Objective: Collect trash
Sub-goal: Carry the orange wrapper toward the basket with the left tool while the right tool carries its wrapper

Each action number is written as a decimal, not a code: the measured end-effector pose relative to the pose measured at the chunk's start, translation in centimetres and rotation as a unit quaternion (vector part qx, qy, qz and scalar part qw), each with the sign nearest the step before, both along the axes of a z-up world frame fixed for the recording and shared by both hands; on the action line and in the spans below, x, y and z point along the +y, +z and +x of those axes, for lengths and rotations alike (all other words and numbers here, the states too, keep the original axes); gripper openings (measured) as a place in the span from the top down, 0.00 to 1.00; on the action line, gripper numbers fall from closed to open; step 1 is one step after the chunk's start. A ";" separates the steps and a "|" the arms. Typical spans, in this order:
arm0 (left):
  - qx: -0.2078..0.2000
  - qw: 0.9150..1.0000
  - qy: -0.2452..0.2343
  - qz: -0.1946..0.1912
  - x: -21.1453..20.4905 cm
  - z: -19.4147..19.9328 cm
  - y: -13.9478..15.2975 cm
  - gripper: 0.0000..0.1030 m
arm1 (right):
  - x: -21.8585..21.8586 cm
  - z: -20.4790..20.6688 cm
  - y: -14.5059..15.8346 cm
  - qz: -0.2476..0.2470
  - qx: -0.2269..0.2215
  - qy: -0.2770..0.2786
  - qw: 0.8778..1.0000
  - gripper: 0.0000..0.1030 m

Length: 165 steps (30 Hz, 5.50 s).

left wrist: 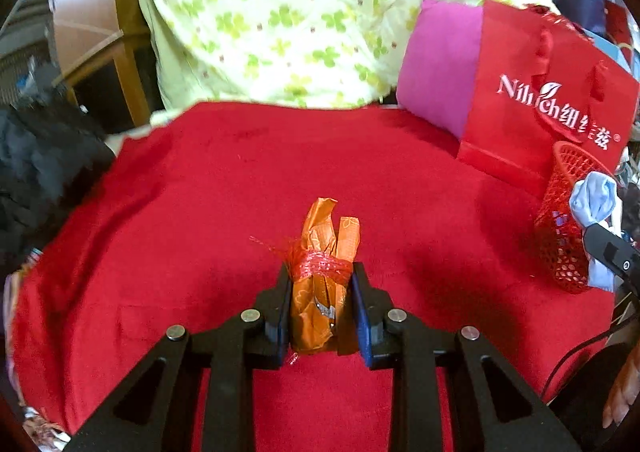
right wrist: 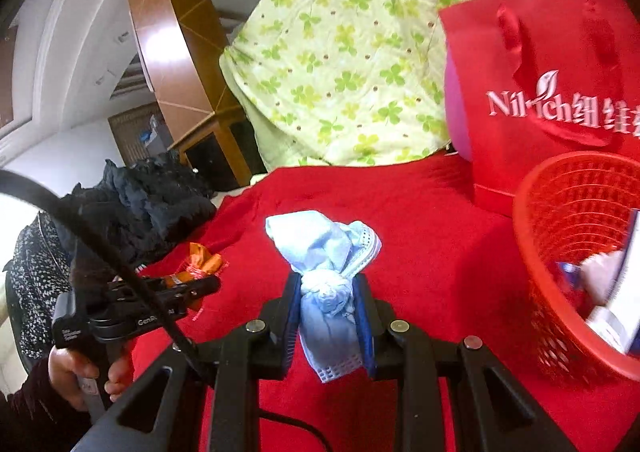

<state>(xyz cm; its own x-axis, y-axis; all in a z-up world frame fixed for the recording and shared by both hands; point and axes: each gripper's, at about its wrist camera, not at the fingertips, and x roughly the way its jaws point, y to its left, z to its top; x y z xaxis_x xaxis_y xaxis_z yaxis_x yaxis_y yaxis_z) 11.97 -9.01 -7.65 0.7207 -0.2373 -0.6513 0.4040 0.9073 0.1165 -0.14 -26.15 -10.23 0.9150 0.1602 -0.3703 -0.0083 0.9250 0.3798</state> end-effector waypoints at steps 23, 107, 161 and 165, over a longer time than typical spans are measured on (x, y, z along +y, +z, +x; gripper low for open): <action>-0.086 0.996 -0.002 0.006 -0.4 -8.7 5.6 0.73 | 3.5 -8.6 5.2 -0.038 -0.042 -0.004 0.998 0.74; -0.053 0.996 -0.053 0.056 -7.3 -10.1 2.9 0.72 | -2.8 -13.2 3.2 0.028 -0.051 -0.067 0.996 0.74; -0.078 0.988 -0.105 0.088 -17.1 -8.4 4.1 0.72 | -10.3 -9.7 5.3 0.033 -0.094 -0.117 0.988 0.74; -0.084 0.987 -0.105 0.085 -18.3 -7.8 4.7 0.72 | -11.9 -8.4 6.1 0.042 -0.088 -0.131 0.987 0.74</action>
<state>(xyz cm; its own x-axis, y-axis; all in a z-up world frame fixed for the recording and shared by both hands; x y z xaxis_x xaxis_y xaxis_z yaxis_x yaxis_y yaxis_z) 4.21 -27.34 -2.99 0.7686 -0.2910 -0.5697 0.5433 0.7671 0.3412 -8.55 -38.07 -4.14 0.9782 -0.0664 -0.1967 0.1535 0.8693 0.4699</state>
